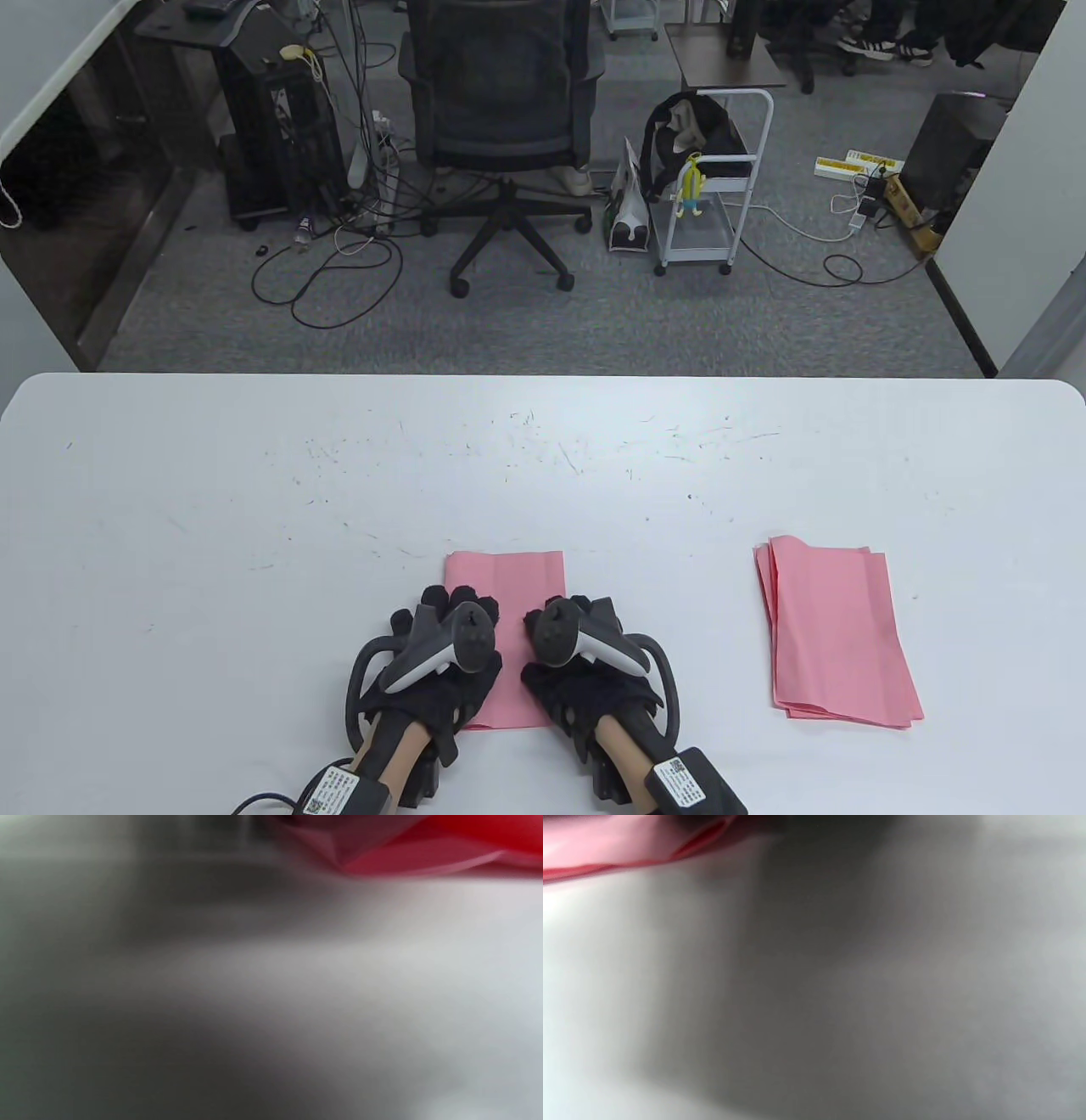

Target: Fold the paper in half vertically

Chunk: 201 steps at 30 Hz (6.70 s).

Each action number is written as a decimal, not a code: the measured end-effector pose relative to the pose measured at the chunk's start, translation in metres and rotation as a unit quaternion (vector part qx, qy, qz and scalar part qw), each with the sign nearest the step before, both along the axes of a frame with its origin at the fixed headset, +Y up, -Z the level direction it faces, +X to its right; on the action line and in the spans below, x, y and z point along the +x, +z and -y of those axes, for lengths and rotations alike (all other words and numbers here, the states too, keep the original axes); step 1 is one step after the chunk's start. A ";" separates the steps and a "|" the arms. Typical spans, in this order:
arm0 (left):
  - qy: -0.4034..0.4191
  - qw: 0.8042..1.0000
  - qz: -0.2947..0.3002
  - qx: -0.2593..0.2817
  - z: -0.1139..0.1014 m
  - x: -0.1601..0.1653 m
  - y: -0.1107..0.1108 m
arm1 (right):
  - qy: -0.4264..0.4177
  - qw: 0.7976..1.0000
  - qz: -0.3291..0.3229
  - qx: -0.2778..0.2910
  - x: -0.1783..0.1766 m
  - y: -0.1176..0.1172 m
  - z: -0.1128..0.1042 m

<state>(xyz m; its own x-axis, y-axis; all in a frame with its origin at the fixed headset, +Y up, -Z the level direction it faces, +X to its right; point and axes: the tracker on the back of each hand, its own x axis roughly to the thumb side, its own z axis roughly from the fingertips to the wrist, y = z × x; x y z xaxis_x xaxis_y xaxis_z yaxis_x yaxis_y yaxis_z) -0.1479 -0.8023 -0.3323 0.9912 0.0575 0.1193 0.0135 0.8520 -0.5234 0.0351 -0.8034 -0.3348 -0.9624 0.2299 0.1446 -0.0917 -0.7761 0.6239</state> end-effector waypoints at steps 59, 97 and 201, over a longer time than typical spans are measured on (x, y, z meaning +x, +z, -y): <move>0.016 0.999 0.004 -0.031 0.009 -0.003 0.001 | 0.016 0.998 0.053 0.021 0.000 -0.022 -0.030; 0.015 0.999 0.005 -0.031 0.009 -0.003 0.000 | -0.017 0.999 -0.006 0.046 0.003 -0.014 -0.046; 0.014 0.999 0.004 -0.031 0.009 -0.003 0.001 | -0.260 0.947 0.171 -0.083 0.023 -0.014 -0.015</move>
